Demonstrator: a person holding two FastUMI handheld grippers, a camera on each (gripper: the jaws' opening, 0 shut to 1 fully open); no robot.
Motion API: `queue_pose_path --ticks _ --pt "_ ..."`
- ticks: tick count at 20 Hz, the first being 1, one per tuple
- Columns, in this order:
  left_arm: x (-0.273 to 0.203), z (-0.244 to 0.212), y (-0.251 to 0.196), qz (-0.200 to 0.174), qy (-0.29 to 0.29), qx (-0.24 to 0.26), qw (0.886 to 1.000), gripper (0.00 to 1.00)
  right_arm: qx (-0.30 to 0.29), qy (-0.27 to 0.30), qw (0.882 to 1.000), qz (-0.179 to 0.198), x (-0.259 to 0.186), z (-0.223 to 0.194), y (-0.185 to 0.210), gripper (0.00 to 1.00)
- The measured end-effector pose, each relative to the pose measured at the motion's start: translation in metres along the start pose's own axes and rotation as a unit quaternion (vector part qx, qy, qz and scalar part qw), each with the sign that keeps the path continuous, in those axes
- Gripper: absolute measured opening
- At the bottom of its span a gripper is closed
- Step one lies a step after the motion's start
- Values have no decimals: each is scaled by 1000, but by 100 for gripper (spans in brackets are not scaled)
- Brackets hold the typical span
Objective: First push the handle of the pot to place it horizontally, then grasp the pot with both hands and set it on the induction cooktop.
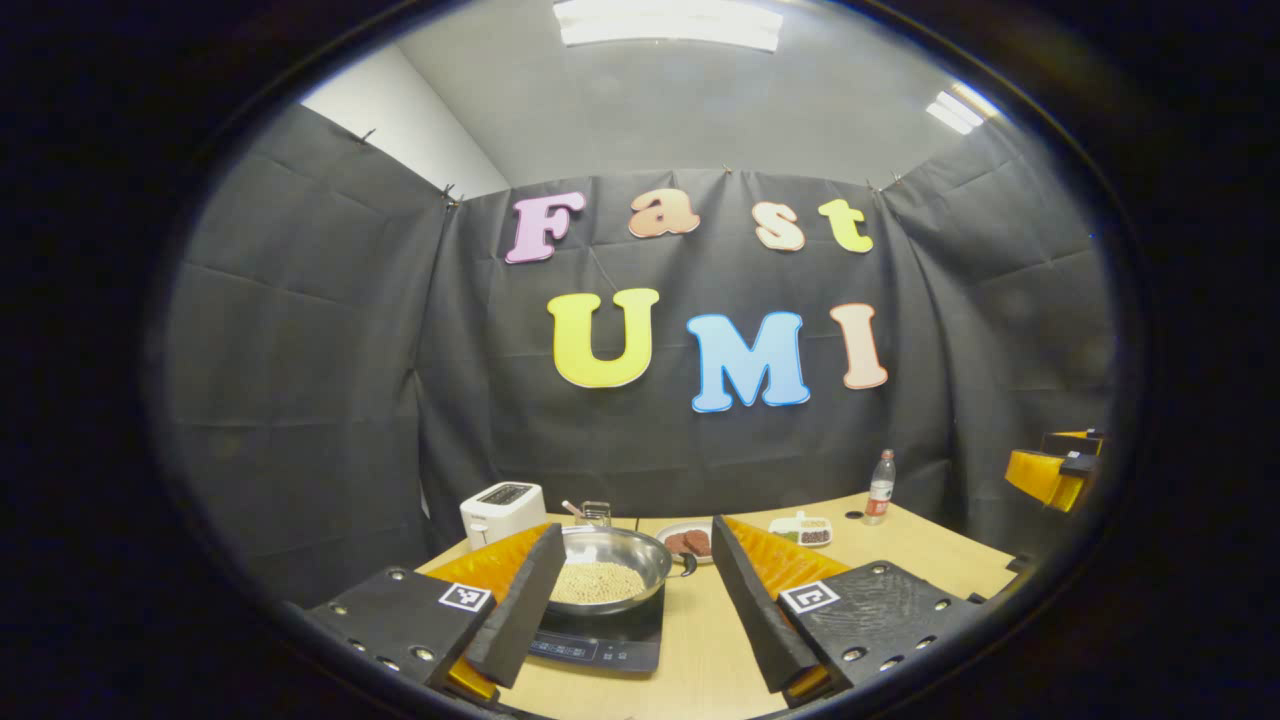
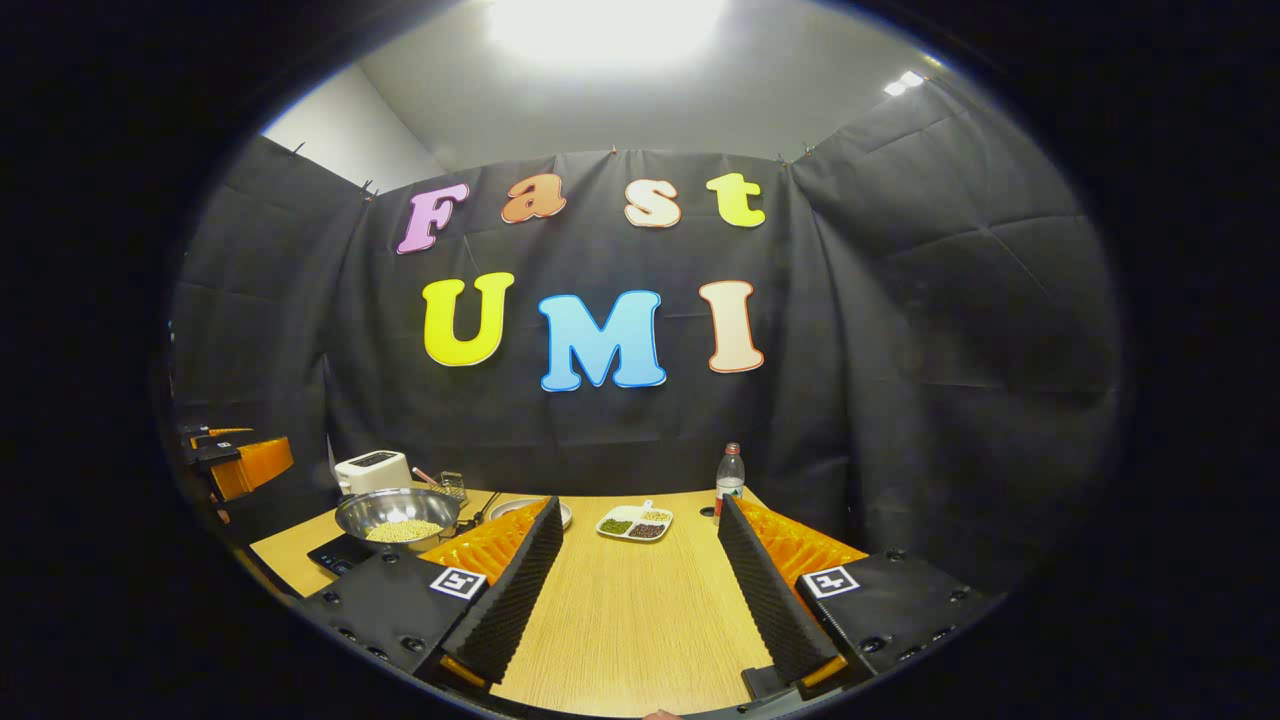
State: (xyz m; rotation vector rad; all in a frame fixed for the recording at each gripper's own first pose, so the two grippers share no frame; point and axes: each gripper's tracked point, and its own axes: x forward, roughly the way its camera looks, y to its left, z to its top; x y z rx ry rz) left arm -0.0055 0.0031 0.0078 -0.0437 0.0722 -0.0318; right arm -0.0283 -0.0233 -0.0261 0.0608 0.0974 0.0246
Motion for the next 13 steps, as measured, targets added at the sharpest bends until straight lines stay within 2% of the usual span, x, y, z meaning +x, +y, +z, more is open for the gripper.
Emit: queue_pose_path --ticks 2,4,13 --pt "-6 1 6 2 -2 1 1000 87 -8 -8 1000 1 -4 3 1 96" --pt "-11 0 10 3 -2 2 1000 87 -13 -13 1000 3 -10 7 3 99" --pt "-21 5 19 9 -14 8 1000 87 -30 -31 999 8 -21 14 4 99"
